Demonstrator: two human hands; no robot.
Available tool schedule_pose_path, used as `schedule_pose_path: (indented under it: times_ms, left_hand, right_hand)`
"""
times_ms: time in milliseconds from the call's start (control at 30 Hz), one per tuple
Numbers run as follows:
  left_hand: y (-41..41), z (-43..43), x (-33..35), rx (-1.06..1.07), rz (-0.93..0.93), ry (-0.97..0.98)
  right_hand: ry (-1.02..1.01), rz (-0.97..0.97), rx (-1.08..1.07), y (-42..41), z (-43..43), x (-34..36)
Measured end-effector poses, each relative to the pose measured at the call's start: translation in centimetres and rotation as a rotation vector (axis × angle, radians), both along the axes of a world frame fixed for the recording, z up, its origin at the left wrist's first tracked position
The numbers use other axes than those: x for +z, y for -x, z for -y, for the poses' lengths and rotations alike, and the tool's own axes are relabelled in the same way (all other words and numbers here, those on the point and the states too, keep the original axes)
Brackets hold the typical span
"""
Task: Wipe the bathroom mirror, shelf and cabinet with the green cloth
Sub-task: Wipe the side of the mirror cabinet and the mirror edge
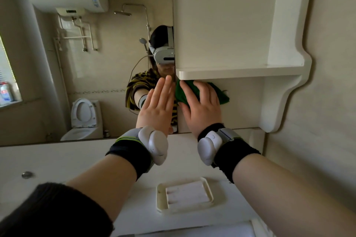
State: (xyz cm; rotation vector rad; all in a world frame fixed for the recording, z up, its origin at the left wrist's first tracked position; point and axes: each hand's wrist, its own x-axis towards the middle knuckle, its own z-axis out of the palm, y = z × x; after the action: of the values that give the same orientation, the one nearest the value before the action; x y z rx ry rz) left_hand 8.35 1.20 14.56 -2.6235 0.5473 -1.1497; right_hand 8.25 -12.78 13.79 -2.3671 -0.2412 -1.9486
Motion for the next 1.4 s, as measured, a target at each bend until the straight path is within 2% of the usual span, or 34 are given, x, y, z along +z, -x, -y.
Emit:
schedule_pose_path:
  times_ms: [300,567,800,900,1100,1233,1400]
  left_hand:
    - [-0.4,0.0,-0.3,-0.043,0.028,0.032]
    - [-0.3,0.0,-0.2,-0.011,0.030,0.004]
    - [-0.2,0.4,-0.3,0.020,0.028,0.003]
    - [0.0,0.6,-0.3,0.022,0.015,0.021]
    - [0.1,1.1,-0.3,0.003,-0.016,0.083]
    - [0.0,0.9,-0.3,-0.032,-0.048,0.116]
    - [0.0,1.5,-0.3,0.013,-0.136,0.100]
  right_hand:
    - [-0.022,-0.055,0.011,0.1,-0.2,-3.3]
    - [0.069,0.010,-0.025,0.5,0.3,-5.4]
    - [0.062,-0.090,0.036,1.0,0.5,-6.5]
    - [0.042,-0.131,0.131,1.8,0.8,-5.5]
    - [-0.023,-0.011,0.229,2.3,2.8,1.6]
    - [-0.017,-0.133,0.251,2.0,2.9,1.8]
    - [-0.040,-0.122,0.237,1.7,2.9,1.5]
